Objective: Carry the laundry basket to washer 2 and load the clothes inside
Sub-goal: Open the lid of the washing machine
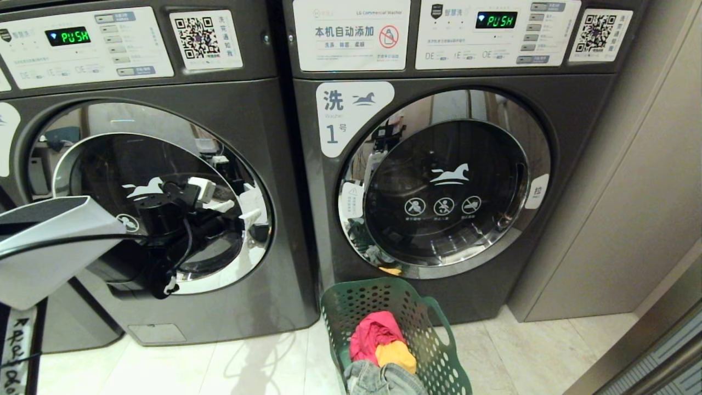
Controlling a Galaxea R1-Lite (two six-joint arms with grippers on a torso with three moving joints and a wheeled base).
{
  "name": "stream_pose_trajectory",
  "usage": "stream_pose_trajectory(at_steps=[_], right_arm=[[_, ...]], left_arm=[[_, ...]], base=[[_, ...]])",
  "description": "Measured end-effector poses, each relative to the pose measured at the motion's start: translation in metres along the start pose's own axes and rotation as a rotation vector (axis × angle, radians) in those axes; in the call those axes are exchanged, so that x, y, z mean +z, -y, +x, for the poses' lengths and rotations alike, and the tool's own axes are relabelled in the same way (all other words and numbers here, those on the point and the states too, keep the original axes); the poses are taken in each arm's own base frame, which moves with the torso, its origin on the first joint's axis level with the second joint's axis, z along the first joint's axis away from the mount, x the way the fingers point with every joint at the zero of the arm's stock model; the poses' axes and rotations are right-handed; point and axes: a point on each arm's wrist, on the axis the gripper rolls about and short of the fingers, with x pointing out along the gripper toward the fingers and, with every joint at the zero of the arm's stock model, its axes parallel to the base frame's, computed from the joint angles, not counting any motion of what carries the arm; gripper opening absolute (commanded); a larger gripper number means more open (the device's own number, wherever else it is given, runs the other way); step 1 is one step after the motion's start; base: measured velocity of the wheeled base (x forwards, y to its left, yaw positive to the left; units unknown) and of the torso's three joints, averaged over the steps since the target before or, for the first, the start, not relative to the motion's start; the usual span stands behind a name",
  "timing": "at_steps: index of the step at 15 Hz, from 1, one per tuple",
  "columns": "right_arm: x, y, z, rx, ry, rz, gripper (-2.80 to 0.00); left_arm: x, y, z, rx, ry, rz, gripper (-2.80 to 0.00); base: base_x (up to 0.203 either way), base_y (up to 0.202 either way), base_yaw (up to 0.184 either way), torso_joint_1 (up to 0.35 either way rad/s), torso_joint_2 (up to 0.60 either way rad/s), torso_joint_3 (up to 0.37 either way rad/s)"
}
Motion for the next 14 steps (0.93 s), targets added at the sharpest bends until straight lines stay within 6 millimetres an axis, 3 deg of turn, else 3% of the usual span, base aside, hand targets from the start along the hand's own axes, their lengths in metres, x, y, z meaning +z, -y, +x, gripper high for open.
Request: stream_pose_trajectory(at_steps=[9, 14], right_arm=[[0.0, 0.0, 0.0, 0.0, 0.0, 0.0, -2.8], [0.0, 0.0, 0.0, 0.0, 0.0, 0.0, -2.8]], left_arm=[[-0.01, -0.004, 0.009, -0.107, -0.006, -0.008, 0.0], [-0.013, -0.019, 0.008, -0.079, -0.006, -0.009, 0.0]], base=[[0.0, 0.0, 0.0, 0.0, 0.0, 0.0], [0.0, 0.0, 0.0, 0.0, 0.0, 0.0]])
